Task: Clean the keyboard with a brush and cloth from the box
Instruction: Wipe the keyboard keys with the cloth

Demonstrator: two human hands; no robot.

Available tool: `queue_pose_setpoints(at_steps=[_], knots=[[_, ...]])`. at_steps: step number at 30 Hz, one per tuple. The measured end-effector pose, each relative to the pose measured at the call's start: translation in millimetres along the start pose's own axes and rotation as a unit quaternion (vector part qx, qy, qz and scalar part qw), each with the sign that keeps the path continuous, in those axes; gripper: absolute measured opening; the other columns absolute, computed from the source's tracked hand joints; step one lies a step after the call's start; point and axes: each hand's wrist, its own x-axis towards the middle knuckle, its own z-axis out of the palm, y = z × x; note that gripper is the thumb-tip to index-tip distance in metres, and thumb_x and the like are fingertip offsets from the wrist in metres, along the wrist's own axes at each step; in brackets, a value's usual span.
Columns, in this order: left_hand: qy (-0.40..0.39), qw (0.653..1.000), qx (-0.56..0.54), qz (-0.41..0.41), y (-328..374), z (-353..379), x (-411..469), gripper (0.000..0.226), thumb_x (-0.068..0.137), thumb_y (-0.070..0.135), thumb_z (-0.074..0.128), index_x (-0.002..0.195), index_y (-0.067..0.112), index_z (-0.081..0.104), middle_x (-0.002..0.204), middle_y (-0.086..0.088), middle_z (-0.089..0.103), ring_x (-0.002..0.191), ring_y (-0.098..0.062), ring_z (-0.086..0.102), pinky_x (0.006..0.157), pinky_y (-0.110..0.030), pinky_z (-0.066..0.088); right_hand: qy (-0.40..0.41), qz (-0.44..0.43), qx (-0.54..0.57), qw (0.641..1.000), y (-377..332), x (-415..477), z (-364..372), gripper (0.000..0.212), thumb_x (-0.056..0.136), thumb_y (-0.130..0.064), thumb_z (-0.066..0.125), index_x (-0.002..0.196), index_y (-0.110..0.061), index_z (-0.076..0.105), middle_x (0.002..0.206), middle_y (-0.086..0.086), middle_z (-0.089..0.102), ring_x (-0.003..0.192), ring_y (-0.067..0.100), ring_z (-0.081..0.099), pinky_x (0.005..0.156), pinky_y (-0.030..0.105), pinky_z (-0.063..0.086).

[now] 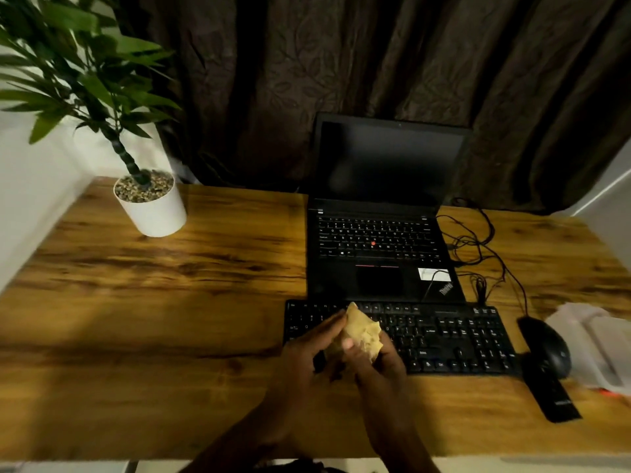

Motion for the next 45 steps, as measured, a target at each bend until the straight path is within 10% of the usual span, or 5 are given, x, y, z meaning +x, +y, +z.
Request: queue_pose_setpoints(at_steps=[7, 13, 19, 35, 45], knots=[[-0.064, 0.997, 0.032, -0.007, -16.0, -5.6, -4.4, 0.056, 0.097, 0.031, 0.057, 0.15, 0.03, 0.037, 0.155, 0.02, 0.033, 0.143, 0.005, 0.027, 0.117, -0.021, 0.028, 0.075, -0.15, -0.215, 0.962, 19.5, 22.7, -7.1, 0.026, 0.093, -0.005, 0.066, 0.109, -0.026, 0.068, 0.088, -0.007, 0.075, 0.083, 0.012, 0.071, 0.067, 0.027, 0.059], [-0.058, 0.969, 0.227, -0.08, -63.6, -49.3, 8.9, 0.097, 0.07, 0.092, 0.034, 0.15, 0.04, 0.016, 0.163, 0.012, 0.013, 0.15, -0.005, 0.003, 0.124, -0.037, 0.01, 0.035, -0.296, -0.531, 0.793, 26.7, 68.0, -13.2, 0.053, 0.076, -0.018, 0.052, 0.125, -0.027, 0.07, 0.132, -0.005, 0.063, 0.115, 0.02, 0.052, 0.095, 0.038, 0.046], [-0.1, 0.928, 0.357, -0.033, -81.9, -61.2, 2.7, 0.113, 0.071, 0.096, 0.025, 0.157, 0.025, 0.004, 0.163, 0.009, -0.004, 0.15, -0.008, -0.014, 0.122, -0.041, -0.005, -0.068, -0.301, -0.686, 0.659, 32.1, 88.0, 23.0, 0.054, 0.069, -0.021, 0.058, 0.122, -0.025, 0.069, 0.132, -0.003, 0.064, 0.113, 0.024, 0.05, 0.088, 0.043, 0.045], [0.01, 0.921, 0.39, 0.012, -82.2, -35.7, -35.3, 0.065, 0.099, 0.061, 0.037, 0.153, 0.026, 0.03, 0.162, 0.009, 0.015, 0.151, -0.007, 0.002, 0.121, -0.024, -0.001, -0.106, -0.293, -0.732, 0.605, 33.8, 86.4, 23.1, 0.054, 0.066, -0.008, 0.07, 0.118, -0.023, 0.068, 0.132, -0.006, 0.063, 0.11, 0.029, 0.053, 0.08, 0.043, 0.047], [-0.042, 0.923, 0.38, -0.036, -94.9, -35.3, -37.7, 0.072, 0.097, 0.069, 0.027, 0.156, 0.029, 0.021, 0.165, 0.007, 0.008, 0.152, -0.014, 0.003, 0.122, -0.04, 0.013, -0.095, -0.324, -0.726, 0.599, 40.6, 85.4, 39.8, 0.049, 0.077, -0.012, 0.037, 0.111, -0.018, 0.071, 0.122, -0.002, 0.066, 0.107, 0.029, 0.051, 0.08, 0.04, 0.042]])
